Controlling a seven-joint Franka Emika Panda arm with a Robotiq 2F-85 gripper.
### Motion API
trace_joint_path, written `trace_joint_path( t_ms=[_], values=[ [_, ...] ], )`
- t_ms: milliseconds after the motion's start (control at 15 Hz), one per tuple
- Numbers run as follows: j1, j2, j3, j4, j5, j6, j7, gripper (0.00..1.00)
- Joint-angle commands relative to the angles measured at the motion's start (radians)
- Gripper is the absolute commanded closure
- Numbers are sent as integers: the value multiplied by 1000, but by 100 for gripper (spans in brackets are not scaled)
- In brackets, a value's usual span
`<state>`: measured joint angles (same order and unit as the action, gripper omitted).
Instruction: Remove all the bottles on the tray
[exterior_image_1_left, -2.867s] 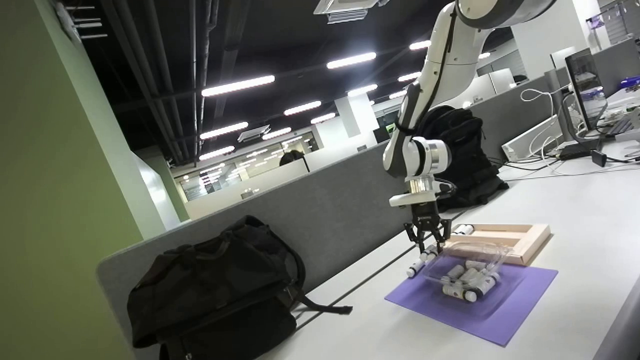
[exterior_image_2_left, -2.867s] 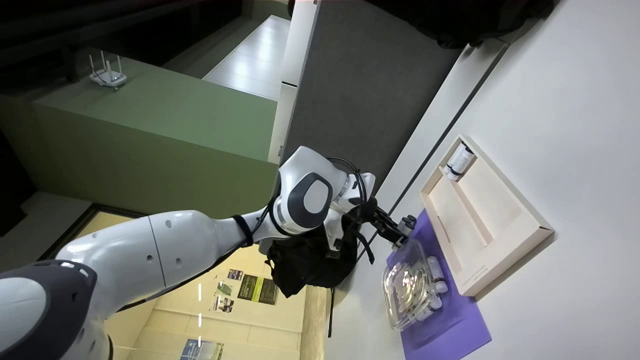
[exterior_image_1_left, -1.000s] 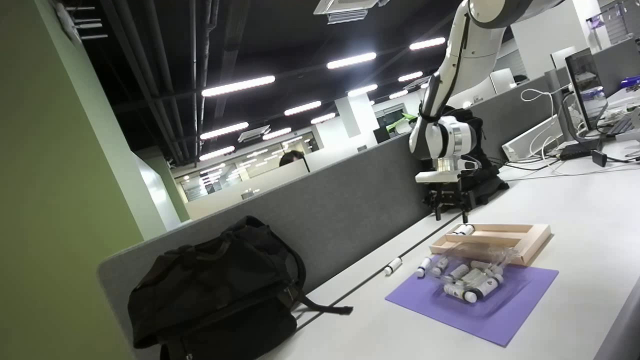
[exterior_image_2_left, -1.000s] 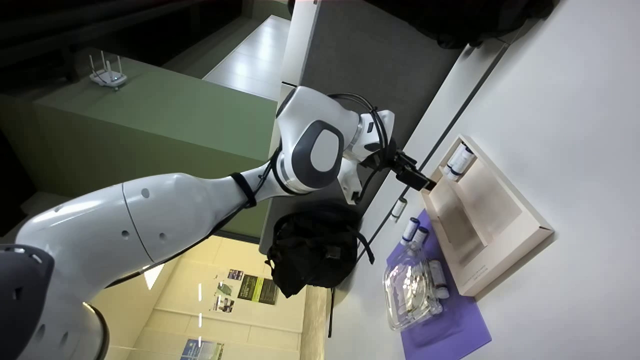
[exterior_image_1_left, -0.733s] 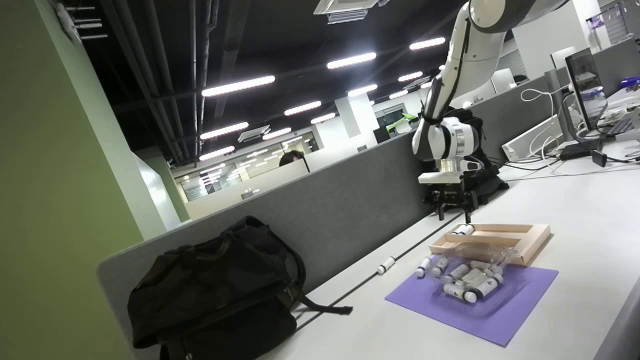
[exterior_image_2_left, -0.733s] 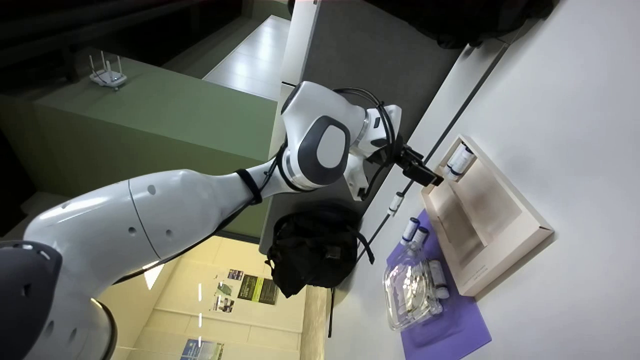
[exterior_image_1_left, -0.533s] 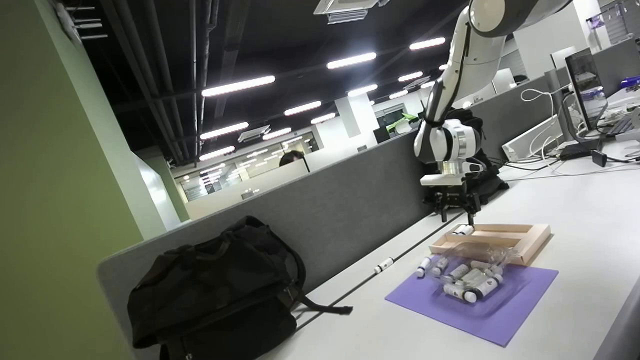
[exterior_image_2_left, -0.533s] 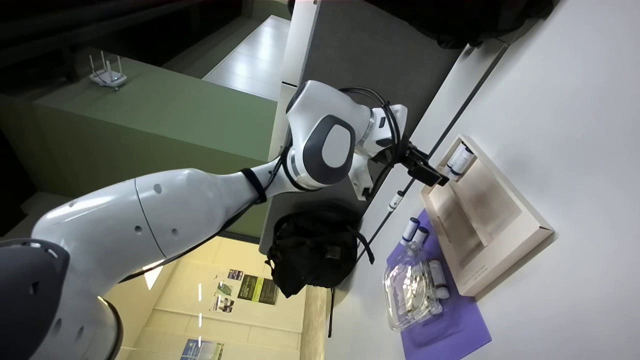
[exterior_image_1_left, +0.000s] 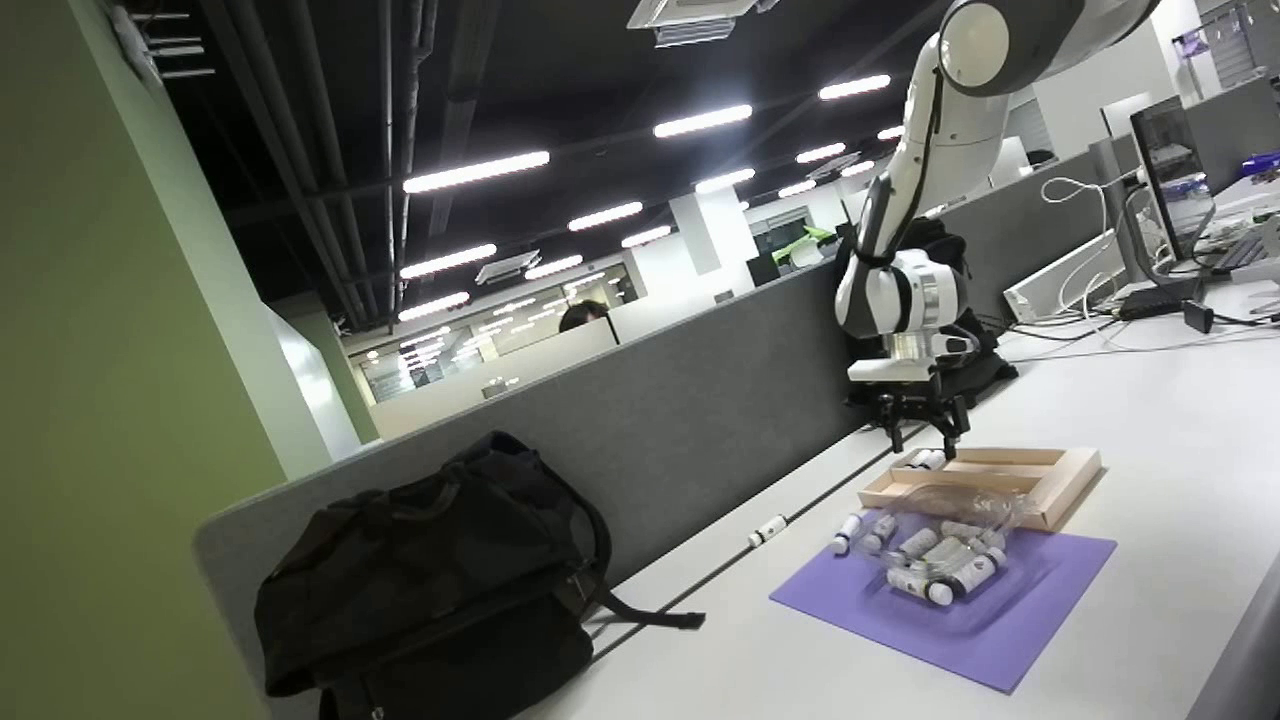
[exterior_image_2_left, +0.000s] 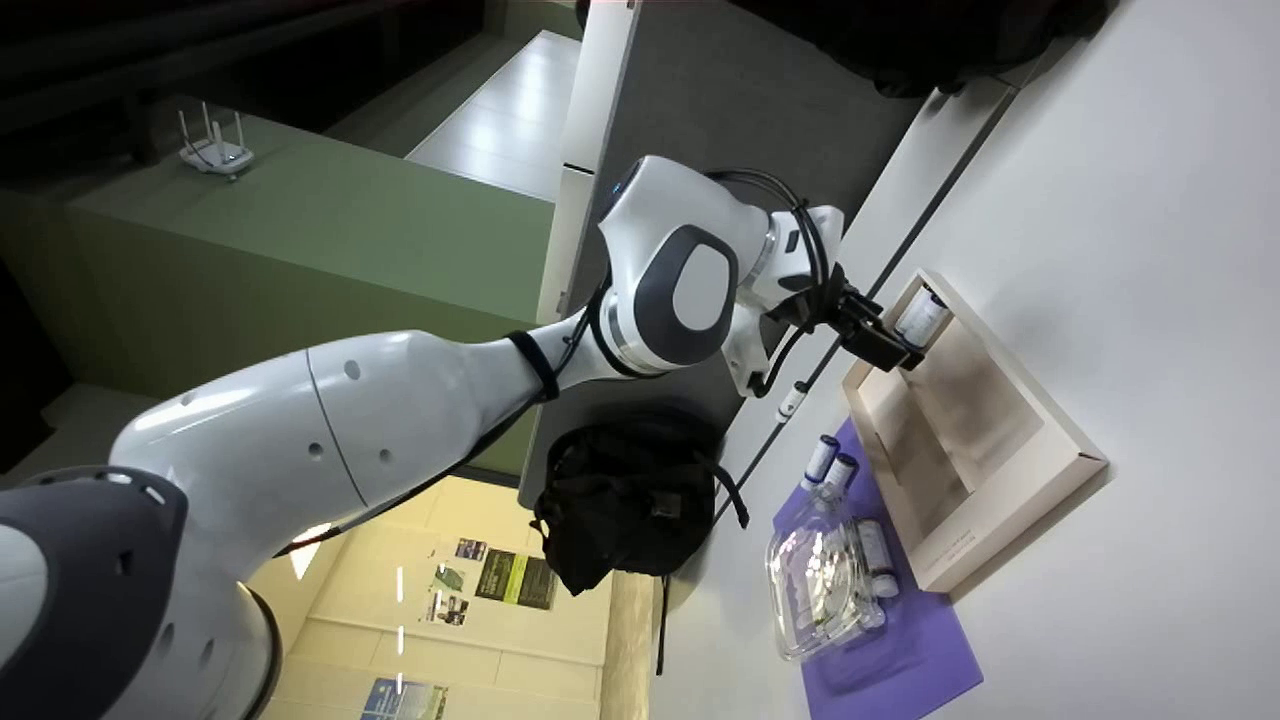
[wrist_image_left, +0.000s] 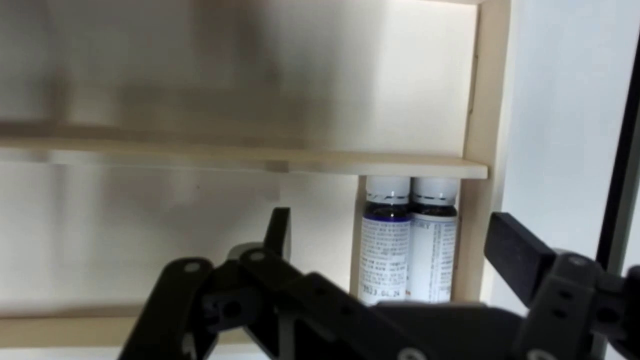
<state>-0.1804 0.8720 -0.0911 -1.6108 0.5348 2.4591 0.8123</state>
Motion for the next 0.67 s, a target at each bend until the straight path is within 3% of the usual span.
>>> trace_joint_path(
  t_ms=[0, 600],
  values=[
    [-8, 37, -1, 62, -2, -28, 45, 0],
    [-11, 80, -2, 109, -8, -37, 70, 0]
  ],
)
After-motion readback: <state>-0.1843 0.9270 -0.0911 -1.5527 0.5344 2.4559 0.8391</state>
